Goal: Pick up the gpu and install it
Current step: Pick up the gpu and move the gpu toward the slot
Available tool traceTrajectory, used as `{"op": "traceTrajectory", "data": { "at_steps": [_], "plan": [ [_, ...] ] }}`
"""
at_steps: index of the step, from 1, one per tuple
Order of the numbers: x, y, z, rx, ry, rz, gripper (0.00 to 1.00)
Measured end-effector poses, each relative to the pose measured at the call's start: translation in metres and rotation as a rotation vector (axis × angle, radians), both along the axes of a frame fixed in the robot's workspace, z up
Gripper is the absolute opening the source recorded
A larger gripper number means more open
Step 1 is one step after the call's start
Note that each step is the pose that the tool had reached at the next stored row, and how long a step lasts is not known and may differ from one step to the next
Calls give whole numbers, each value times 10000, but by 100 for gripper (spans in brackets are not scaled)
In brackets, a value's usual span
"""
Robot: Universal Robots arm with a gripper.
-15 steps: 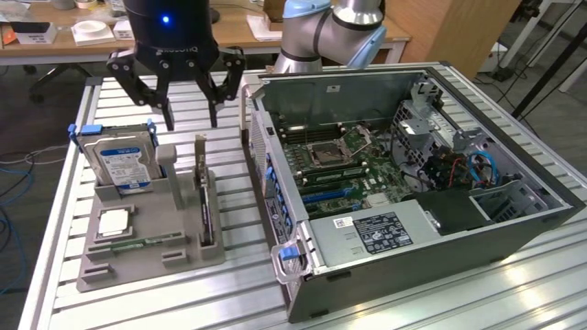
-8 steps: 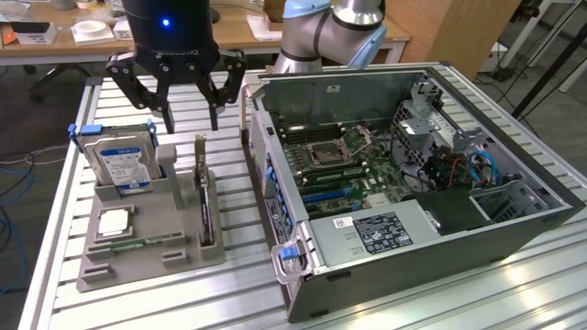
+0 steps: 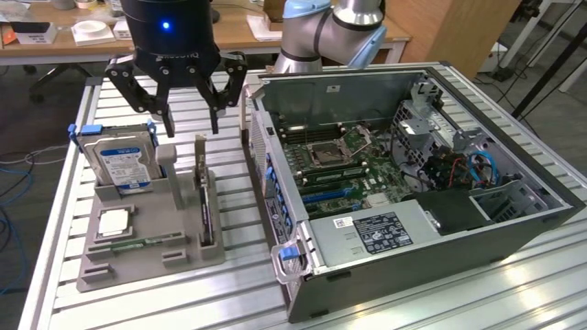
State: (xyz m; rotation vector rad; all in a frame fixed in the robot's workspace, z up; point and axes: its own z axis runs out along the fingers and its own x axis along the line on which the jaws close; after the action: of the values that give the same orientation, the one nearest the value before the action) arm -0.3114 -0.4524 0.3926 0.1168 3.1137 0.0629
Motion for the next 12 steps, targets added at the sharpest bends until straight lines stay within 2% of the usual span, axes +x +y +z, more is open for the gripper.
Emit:
{"op": "traceTrajectory", "data": {
  "at_steps": [12],
  "plan": [
    [11,-1,-37,-1,0,2,59]
  ]
}}
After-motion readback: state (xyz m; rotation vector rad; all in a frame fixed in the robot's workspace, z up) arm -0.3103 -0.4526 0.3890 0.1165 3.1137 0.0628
